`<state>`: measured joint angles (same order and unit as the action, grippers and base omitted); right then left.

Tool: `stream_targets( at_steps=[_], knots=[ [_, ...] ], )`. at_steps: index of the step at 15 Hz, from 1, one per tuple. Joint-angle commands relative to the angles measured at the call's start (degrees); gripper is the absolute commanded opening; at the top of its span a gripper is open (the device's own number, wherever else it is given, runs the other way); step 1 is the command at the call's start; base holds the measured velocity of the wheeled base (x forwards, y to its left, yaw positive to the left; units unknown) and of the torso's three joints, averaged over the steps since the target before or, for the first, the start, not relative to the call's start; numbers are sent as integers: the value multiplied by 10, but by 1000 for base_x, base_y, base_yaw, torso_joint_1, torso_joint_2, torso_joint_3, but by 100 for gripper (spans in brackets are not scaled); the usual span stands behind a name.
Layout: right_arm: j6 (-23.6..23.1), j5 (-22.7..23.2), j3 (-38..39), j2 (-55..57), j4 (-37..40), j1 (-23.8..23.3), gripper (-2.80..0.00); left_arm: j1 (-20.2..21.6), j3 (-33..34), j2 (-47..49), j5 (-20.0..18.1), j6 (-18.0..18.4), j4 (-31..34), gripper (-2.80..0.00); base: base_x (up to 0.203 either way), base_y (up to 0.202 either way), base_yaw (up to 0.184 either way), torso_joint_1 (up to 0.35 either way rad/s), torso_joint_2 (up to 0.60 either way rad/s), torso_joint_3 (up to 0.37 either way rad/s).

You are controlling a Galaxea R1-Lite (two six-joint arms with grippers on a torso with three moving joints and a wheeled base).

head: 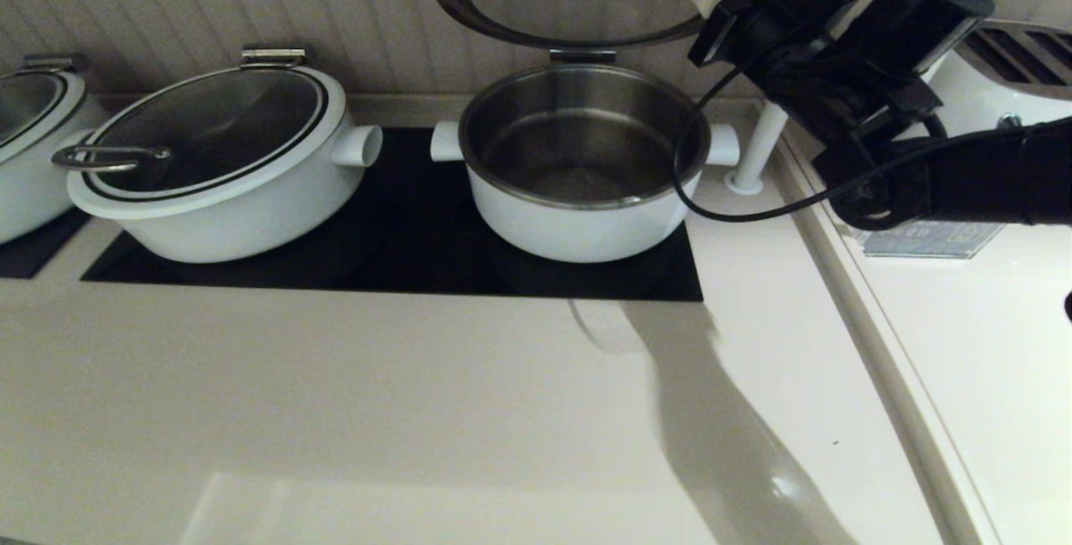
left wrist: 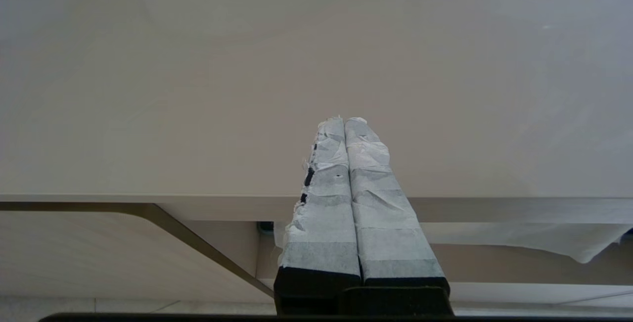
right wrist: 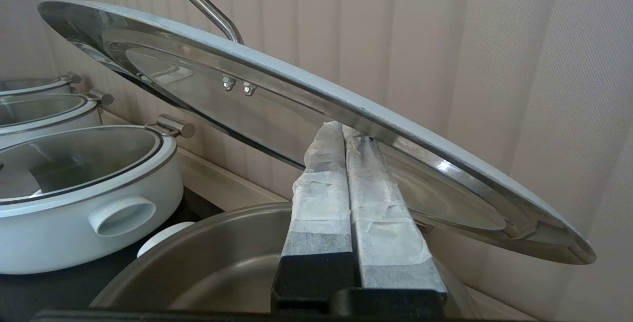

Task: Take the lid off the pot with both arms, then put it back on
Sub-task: Open the pot lid completely

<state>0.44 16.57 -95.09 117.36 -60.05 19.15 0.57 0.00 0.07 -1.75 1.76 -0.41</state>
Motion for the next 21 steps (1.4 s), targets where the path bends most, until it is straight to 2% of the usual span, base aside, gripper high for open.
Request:
stream_targets(
  at_steps=[1,21],
  knots=[
    [1,2,-3,-1,-3,-3,-280,0,0,-1,0,0,0,-280,0,0,0,0,0,0],
    [1,8,-48,-1,24,-3,-280,0,0,-1,0,0,0,-280,0,0,0,0,0,0]
  ],
)
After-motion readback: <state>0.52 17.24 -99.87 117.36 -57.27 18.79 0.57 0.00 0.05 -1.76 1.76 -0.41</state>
